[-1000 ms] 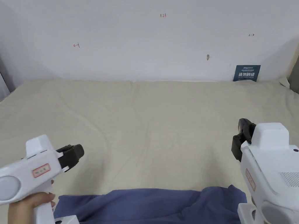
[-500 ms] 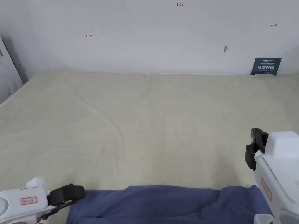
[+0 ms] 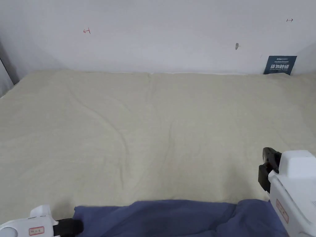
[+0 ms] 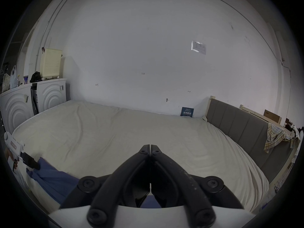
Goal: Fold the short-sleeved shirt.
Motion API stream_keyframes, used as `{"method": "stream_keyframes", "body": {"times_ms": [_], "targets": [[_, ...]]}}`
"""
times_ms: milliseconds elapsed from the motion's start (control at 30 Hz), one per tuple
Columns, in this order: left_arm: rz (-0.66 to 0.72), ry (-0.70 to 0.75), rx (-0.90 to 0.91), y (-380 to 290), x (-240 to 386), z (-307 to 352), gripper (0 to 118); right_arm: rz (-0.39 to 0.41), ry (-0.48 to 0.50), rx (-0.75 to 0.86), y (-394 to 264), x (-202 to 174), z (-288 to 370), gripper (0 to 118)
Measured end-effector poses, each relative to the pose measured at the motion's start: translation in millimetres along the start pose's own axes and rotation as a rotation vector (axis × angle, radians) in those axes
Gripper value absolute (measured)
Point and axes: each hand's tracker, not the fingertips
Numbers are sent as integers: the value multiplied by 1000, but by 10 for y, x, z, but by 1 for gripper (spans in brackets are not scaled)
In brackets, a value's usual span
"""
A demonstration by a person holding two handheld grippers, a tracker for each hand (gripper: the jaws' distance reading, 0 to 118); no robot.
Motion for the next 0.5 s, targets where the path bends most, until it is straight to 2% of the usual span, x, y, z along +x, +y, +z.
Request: {"method": "stream_keyframes", "body": {"times_ms": [67, 133, 233, 367, 500], "targets": [[-11, -14, 8, -39, 32, -15, 21, -10, 2, -4, -13, 5, 0, 2], [-6, -6, 15, 54, -88, -45, 11, -17, 1, -5, -21, 14, 9, 2], [-28, -19, 2, 58, -23, -49, 8, -30, 4, -8, -34, 48, 33, 2], [-136, 45, 37, 5, 209, 22, 8, -51, 1, 0, -28, 130, 114, 2], [-135, 85, 109, 91, 262, 314, 7, -50, -6, 17, 12, 232, 183, 2]]}}
